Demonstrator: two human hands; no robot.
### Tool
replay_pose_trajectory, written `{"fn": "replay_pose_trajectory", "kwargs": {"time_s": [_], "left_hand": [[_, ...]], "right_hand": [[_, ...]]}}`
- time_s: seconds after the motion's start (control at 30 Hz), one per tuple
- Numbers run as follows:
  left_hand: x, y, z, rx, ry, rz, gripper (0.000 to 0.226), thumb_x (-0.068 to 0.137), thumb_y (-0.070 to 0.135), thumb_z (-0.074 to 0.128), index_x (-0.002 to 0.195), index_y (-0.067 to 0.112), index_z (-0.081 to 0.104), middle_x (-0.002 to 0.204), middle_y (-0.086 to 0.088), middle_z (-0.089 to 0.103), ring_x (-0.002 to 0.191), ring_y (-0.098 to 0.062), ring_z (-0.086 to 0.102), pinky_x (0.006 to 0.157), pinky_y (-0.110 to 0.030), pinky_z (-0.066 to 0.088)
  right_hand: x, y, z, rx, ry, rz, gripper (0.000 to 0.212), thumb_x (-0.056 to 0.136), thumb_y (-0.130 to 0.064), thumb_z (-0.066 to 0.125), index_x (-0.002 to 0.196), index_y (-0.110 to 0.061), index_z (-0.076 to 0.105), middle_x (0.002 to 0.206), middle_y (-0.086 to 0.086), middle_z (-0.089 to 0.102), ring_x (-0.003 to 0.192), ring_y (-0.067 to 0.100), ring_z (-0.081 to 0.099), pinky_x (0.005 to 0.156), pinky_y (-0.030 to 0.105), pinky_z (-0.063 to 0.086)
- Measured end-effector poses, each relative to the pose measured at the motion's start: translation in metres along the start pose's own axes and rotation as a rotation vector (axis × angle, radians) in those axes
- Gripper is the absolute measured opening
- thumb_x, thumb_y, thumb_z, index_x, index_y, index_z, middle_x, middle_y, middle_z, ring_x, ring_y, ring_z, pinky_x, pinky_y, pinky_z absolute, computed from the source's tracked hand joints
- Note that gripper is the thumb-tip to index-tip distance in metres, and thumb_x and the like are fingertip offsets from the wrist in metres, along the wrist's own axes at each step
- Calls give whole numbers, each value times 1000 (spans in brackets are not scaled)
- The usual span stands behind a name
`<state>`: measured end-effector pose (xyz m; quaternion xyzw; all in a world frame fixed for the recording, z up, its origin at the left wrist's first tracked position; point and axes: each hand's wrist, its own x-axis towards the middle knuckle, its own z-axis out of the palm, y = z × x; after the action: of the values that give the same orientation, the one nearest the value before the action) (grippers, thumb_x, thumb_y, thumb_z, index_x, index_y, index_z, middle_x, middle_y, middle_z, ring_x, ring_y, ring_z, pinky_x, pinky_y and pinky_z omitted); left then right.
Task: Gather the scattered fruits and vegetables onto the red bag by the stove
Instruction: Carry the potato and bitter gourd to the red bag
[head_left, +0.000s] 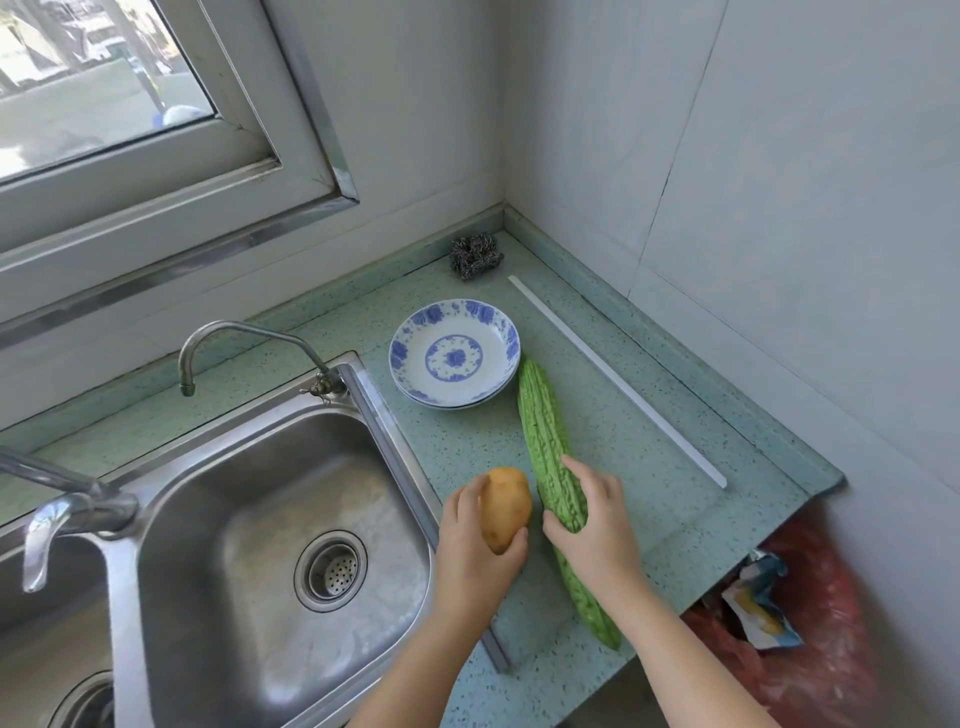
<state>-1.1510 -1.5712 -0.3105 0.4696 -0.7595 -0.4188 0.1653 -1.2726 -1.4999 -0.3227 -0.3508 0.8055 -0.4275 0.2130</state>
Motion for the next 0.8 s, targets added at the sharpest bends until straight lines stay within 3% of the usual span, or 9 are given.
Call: {"fn": "replay_pose_trajectory", "kwargs": {"time_s": [0.2, 0.37, 0.63, 0.8], "left_hand": [[-13, 5, -22, -46, 74, 3, 65, 76, 21, 71, 131, 25, 37, 120, 12, 37, 110, -2, 38, 91, -19, 33], [-31, 9, -44, -80, 163, 3, 65, 76, 19, 72, 131, 25, 38, 121, 13, 40, 108, -2, 40, 87, -19, 33], [-86, 3, -71, -143, 337, 1, 64, 74, 18, 73, 121, 39, 36, 114, 19, 42, 102, 13, 42, 74, 1, 34], [-145, -5, -87, -191, 500, -34, 66, 73, 18, 74, 127, 32, 40, 112, 24, 41, 104, 6, 45, 76, -4, 38]], "right_hand": [[-7, -15, -17, 24, 65, -84, 60, 77, -12, 69, 130, -23, 43, 109, 1, 40, 93, 9, 46, 70, 3, 37], [-11, -40, -31, 50, 80, -187, 60, 77, -9, 70, 130, -19, 43, 107, 3, 41, 94, -3, 45, 74, -4, 32], [-53, -83, -24, 91, -54, -288, 59, 79, -12, 67, 131, -22, 41, 110, 3, 41, 93, -9, 44, 70, -6, 32], [-100, -116, -13, 143, -179, -386, 59, 80, -14, 67, 130, -29, 40, 111, -3, 39, 95, -18, 42, 72, -6, 31]]}}
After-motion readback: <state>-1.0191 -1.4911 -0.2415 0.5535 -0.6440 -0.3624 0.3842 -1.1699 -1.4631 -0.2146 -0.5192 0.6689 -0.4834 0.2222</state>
